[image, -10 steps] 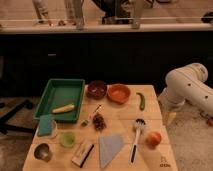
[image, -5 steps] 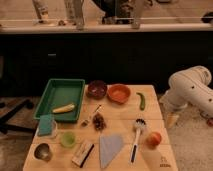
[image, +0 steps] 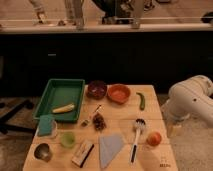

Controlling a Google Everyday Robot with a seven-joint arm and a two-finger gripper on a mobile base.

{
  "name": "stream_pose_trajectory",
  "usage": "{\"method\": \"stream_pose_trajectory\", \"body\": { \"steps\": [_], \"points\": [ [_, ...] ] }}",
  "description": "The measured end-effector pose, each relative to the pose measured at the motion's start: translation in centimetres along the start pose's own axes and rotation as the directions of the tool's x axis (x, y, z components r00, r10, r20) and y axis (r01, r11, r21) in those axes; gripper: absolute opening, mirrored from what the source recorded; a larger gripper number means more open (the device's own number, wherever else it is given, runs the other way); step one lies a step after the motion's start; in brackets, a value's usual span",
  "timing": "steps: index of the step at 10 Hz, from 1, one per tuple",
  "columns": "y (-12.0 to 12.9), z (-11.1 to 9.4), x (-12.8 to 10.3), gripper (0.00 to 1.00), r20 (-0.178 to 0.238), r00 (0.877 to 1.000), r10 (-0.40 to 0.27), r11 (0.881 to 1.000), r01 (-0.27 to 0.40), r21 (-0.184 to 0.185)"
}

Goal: Place banana in table surface

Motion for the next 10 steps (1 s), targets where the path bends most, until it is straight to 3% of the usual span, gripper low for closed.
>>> {"method": "stream_pose_trajectory", "body": {
  "steps": [5,10],
  "points": [
    [3.1,0.6,-2.3,0.8,0.004,0.995,-0.101,0.994,0.101,-0.03],
    [6.6,0.8,-5.7,0.8,0.041,0.969,-0.244,0.967,0.246,-0.07]
  ]
}}
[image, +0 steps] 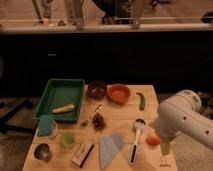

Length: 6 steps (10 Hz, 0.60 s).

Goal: Place banana in table surface

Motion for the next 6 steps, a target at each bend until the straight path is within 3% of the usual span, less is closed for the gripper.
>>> {"method": "stream_pose_trajectory", "body": {
  "steps": [6],
  "points": [
    [0.14,-0.05,-0.2,0.8,0.001,1.0,-0.009,1.0,0.009,0.001]
  ]
}}
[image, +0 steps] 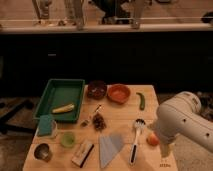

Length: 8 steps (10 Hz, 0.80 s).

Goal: Place banana in table surface

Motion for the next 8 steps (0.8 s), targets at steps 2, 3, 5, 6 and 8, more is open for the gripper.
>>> {"method": "stream_pose_trajectory", "body": {
  "steps": [2,3,5,6,8],
  "points": [
    [0.0,0.1,-0.1,0.8,0.003,1.0,-0.004,1.0,0.004,-0.001],
    [0.5,0.6,-0.8,0.8,0.011,1.0,-0.024,1.0,0.024,-0.011],
    [0.7,1.2,-3.2,0.8,0.03,0.998,-0.062,0.998,0.063,-0.009],
    [0.7,1.3,-4.9,0.8,0.037,0.995,-0.091,0.996,0.092,-0.006],
    [1.1,1.6,-7.2,0.8,0.049,0.989,-0.142,0.99,0.142,-0.009]
  ]
}}
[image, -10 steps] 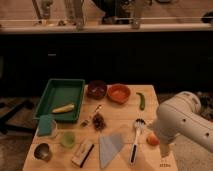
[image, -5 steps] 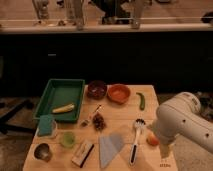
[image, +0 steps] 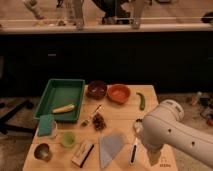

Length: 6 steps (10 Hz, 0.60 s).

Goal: Place banana in table surface

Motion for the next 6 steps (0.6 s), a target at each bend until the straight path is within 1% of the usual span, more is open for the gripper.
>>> {"method": "stream_pose_trajectory", "body": {
  "steps": [1,2,3,6],
  "points": [
    [-0.4,0.1,-1.2,0.8,0.005,1.0,-0.028,1.0,0.028,-0.001],
    [-1.0,0.4,-3.1,0.8,0.01,0.998,-0.067,0.998,0.067,-0.006],
    [-1.5,0.6,-4.8,0.8,0.013,0.995,-0.101,0.995,0.101,-0.011],
    [-2.8,1.2,-8.6,0.8,0.019,0.983,-0.18,0.983,0.181,-0.021]
  ]
}}
